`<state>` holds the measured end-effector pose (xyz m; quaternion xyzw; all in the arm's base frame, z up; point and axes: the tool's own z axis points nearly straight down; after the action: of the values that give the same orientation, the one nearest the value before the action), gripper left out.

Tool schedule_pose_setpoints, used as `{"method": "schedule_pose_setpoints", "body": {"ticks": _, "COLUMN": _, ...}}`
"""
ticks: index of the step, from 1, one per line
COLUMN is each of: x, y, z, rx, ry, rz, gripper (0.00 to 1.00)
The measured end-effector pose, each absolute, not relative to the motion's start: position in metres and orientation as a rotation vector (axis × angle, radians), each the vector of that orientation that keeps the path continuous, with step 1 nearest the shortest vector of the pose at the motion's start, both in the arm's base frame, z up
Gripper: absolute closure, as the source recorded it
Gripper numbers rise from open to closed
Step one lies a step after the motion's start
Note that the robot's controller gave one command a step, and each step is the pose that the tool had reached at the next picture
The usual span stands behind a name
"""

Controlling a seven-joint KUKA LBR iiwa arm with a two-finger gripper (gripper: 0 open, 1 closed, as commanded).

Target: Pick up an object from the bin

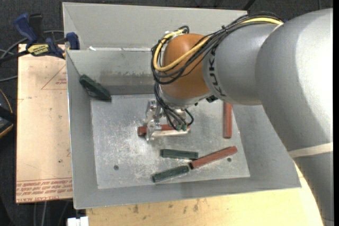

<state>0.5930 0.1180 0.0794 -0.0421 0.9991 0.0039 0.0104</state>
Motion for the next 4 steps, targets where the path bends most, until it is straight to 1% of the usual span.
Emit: {"method": "schedule_pose_setpoints", "body": {"ticks": 4, "x": 0.593, "y": 0.1179, "z": 0.0794, "rx": -0.131, "ry": 3.118, "rz": 0.013, "gripper": 1.0}}
